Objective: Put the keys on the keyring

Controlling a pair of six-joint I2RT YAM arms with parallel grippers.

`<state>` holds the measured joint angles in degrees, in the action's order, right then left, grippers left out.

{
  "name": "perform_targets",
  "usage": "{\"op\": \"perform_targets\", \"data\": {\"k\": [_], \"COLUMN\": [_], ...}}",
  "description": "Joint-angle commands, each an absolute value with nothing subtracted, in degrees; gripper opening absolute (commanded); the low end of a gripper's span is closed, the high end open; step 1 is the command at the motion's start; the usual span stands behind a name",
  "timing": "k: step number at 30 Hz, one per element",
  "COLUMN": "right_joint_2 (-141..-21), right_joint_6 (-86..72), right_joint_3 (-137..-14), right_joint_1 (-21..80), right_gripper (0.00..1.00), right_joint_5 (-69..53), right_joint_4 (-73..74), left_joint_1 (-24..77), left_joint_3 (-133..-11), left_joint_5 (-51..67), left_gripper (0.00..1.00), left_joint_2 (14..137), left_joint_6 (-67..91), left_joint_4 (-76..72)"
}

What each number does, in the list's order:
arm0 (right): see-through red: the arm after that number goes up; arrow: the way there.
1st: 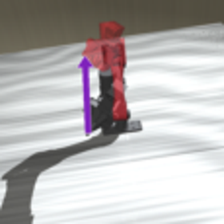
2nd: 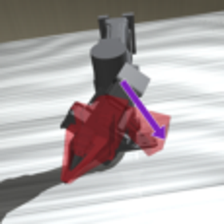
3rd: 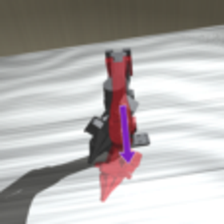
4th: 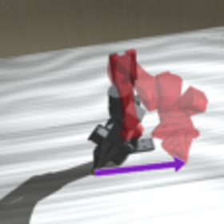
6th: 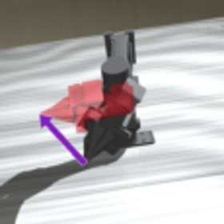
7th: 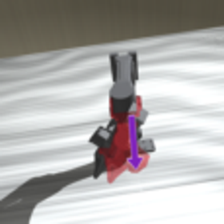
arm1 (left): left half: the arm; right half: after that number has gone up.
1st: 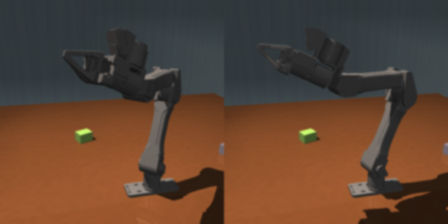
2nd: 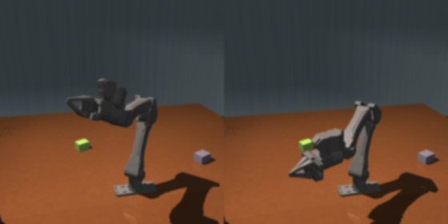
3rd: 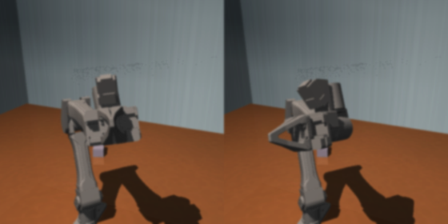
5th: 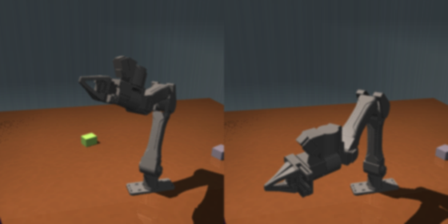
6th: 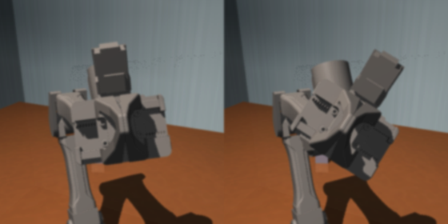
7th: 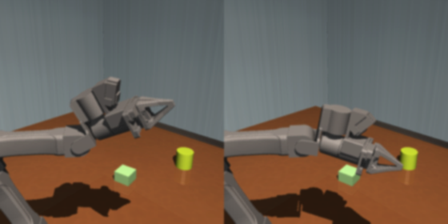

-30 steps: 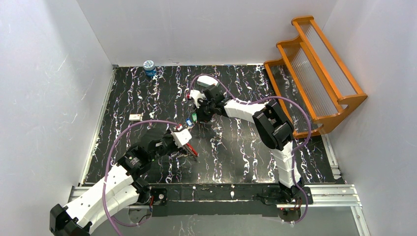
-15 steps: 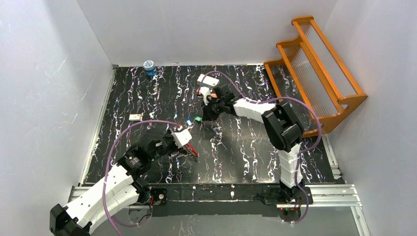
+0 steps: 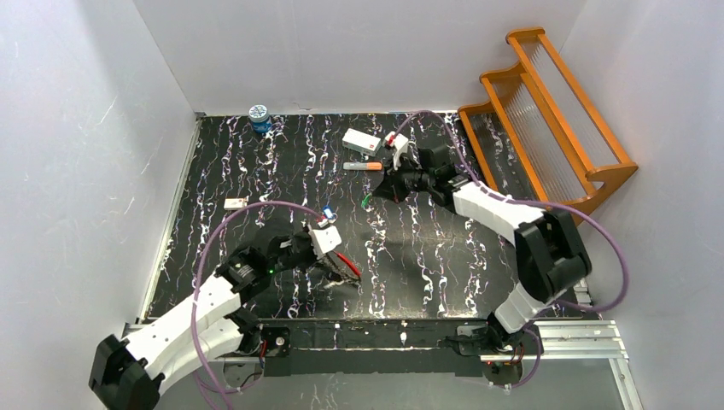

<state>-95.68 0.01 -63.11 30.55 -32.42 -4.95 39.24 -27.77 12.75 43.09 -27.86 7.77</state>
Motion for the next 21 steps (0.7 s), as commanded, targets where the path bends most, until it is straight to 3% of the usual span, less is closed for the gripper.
{"op": "perform_targets", "data": {"k": [1,10,21], "right_joint_2": [-87.25,-76.8,-74.36], "right_joint_6": [-4.51,-2.15,-1.38], "right_joint_3": [-58.09,-45.75,-44.27], "right_joint_1": [30.93,30.83,30.8], "right_gripper": [0.01,0.01,0.01], "right_joint_5": [-25.31,-16.85,-18.33], "right_joint_4": [-9.75,-17.26,-18.68], "left_joint_1": [39.09,39.19,39.2], "left_joint_3": [-29.89,-32.35,-35.54], "left_joint_5": [22.64,25.92,16.28], "left_gripper": [0.0,0.0,0.0], "left_joint_2": [49.44,55.49,33.02], "left_joint_6": [-25.17,-19.97,-31.89], "left_joint_4": [4.7,-3.73,13.82]}}
